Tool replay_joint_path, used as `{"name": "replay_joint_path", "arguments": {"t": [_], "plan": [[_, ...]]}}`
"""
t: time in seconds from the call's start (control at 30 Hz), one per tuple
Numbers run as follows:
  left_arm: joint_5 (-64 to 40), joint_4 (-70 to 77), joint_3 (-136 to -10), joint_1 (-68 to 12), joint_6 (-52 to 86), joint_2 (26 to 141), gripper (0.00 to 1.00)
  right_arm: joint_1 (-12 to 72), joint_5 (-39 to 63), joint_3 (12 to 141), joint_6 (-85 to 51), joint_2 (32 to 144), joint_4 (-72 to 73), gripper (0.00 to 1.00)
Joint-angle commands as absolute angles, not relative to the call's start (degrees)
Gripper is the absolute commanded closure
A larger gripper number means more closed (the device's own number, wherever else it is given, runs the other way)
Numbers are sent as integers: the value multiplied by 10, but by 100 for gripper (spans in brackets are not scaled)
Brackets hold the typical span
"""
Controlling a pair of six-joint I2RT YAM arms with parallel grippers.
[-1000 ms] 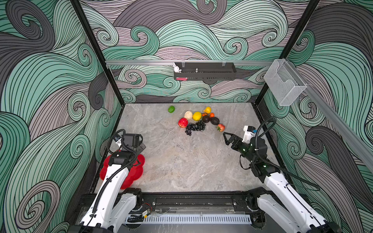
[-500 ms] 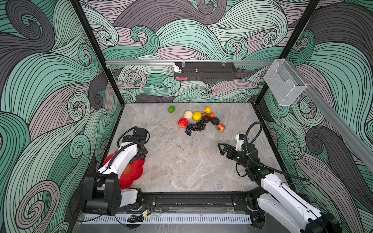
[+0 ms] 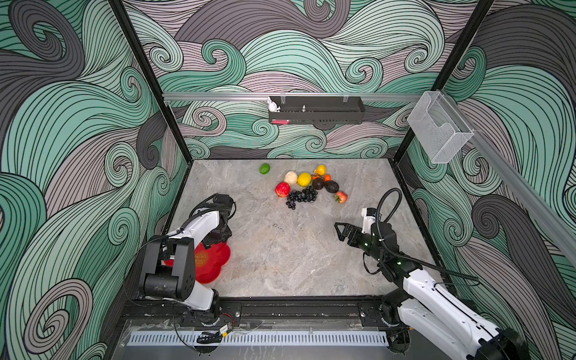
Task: Arrange fruit in a fruit bowl
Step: Move the fruit bowl to the center of the table.
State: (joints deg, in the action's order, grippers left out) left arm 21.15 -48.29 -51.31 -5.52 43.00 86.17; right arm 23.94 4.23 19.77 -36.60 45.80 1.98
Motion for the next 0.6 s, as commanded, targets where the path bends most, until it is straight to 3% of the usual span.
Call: {"name": "replay_joint_path", "arguments": {"t": [0.0,0.57], "plan": [[214,-493,-528,-61,430,865,33,242,31,193,-360,455,30,0],[104,-435,-532,-162,429,874,31,243,31,196,-363,480,34,0]]}}
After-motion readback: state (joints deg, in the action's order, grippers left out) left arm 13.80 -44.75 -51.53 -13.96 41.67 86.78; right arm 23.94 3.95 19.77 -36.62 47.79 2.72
